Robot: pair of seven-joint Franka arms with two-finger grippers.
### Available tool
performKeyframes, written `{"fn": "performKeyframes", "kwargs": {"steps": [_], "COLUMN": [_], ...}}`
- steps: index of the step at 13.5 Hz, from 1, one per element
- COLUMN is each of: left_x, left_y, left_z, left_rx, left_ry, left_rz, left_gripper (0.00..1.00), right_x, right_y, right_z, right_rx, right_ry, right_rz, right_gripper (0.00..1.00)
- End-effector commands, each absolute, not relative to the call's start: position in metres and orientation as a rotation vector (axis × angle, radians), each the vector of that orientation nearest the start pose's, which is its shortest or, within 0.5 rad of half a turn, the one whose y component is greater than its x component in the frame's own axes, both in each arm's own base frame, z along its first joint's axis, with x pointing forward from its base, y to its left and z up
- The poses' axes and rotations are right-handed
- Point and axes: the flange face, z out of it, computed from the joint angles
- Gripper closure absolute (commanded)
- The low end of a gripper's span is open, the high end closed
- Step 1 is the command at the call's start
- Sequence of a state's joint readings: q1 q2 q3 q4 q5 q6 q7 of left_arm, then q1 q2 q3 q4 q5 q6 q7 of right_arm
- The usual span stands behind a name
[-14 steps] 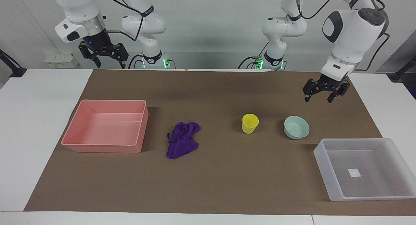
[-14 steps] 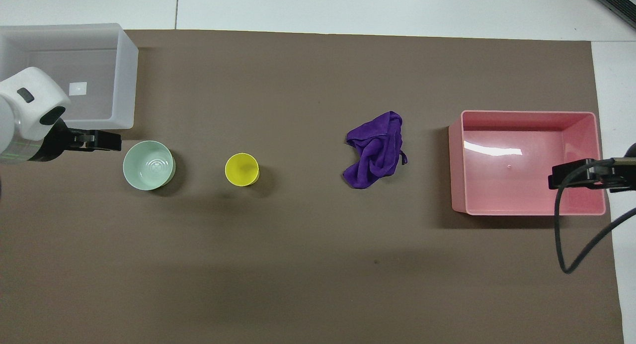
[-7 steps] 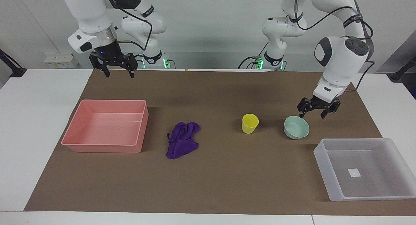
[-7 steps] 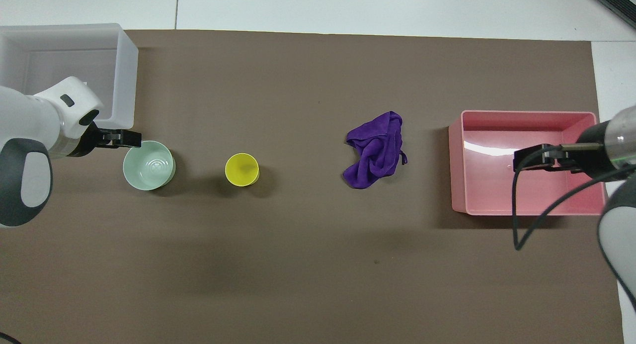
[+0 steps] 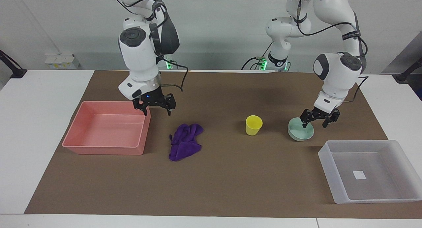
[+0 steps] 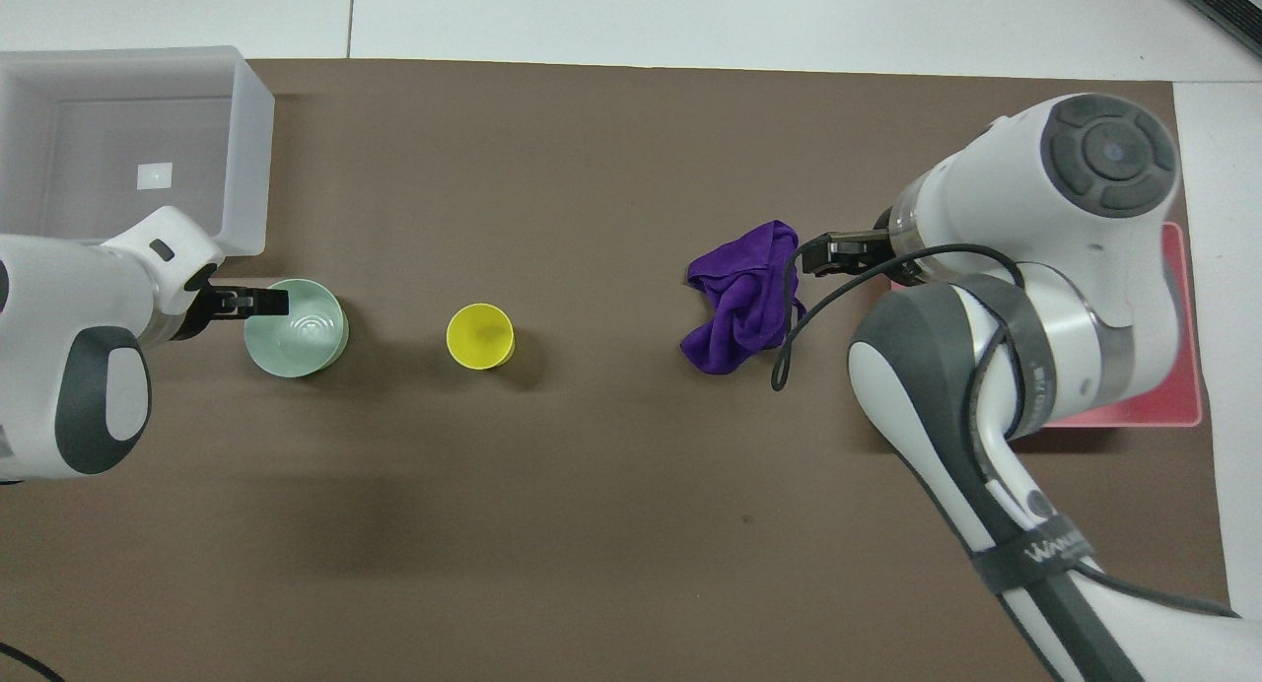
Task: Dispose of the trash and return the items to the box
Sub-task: 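Reach the left gripper to the green bowl while the right gripper reaches the cloth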
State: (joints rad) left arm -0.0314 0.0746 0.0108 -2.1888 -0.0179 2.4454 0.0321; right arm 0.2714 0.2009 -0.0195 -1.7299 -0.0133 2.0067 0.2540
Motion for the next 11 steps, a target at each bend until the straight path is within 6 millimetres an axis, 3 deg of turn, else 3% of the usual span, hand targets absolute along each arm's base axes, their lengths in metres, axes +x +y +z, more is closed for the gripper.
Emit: {"fn": "performKeyframes", "kwargs": {"steps": [1,3,4,7,8,10,11], "left_x": [0.551,0.549,0.548,0.538,0.536,0.537,0.537], "left_y": [-0.007,-0.006,-0.003,-0.002,-0.001,-0.002,-0.002], "left_z": [0.350,0.336,0.331,0.314,0.313,0.314,0.315], "left_rx": [-3.120,-3.118,-3.120,-3.123,-3.123,-3.125,-3.125], "left_ry": [0.088,0.086,0.075,0.064,0.062,0.060,0.060], "left_rz": [-0.312,-0.331,-0.331,-0.320,-0.322,-0.322,-0.320], "left_gripper": [0.00,0.00,0.00,0.00,0.04,0.77,1.00], "right_x": [0.622,0.630,0.634,0.637,0.633,0.621,0.614], "right_y": [0.178,0.201,0.204,0.207,0.206,0.204,0.208], "right_z": [0.428,0.392,0.370,0.330,0.319,0.301,0.291], "right_rx": [-3.131,-3.119,-3.115,-3.103,-3.105,-3.103,-3.095], "right_ry": [-0.023,-0.038,-0.049,-0.043,-0.048,-0.044,-0.038], "right_rz": [-0.142,-0.182,-0.198,-0.233,-0.226,-0.228,-0.242], "right_gripper": [0.00,0.00,0.00,0.00,0.00,0.00,0.07]}}
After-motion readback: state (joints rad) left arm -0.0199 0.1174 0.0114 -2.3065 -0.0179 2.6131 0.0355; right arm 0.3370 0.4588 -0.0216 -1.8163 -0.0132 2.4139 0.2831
